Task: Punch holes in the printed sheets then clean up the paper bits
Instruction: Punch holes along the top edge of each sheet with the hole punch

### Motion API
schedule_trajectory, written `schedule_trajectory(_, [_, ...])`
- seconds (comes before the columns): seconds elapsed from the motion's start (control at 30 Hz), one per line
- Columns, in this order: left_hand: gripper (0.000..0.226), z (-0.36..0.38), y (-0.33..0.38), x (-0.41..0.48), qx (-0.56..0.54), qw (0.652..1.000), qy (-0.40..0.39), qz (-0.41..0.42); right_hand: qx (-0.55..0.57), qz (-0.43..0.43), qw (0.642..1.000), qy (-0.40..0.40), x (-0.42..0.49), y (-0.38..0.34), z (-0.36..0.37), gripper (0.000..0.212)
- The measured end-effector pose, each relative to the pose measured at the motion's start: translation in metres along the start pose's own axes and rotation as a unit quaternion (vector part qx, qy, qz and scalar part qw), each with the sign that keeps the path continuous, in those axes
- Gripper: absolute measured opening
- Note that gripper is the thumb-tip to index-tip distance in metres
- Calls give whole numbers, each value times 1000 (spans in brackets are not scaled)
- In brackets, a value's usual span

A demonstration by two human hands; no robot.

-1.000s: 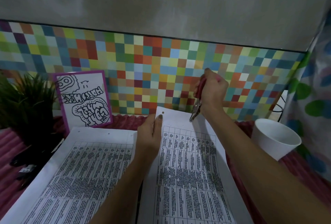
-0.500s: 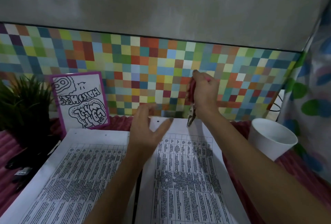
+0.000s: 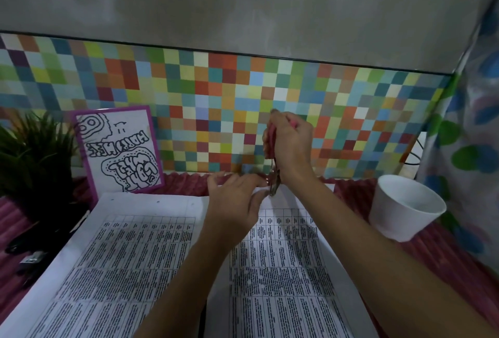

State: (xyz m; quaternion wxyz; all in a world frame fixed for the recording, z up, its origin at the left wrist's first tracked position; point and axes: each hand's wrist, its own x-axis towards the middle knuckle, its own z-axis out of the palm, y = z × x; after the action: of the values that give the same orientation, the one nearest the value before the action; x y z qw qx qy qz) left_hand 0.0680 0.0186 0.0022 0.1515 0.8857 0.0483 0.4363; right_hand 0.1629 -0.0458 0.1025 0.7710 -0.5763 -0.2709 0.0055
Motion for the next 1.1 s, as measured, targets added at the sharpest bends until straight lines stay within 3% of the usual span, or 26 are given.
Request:
schedule_trajectory(0.27, [6,1,-4,-1,-27,1000,5,-2,31,83,995,-40,-1,-8,-9,16])
schedule_trajectory(0.43, [10,1,-17,-2,-45,998,-11,-43,-37,65,996,-38,10,-5,-29,19])
schedule_trajectory(0.73, [16,4,-24,-1,-73,996,-18,-49,-38,43,998,7,18,-8,-58,26])
schedule_trajectory(1.1, [20,5,-28,0,-71,996,-18,-60,-18,3,1000,-9,16,-9,-56,30])
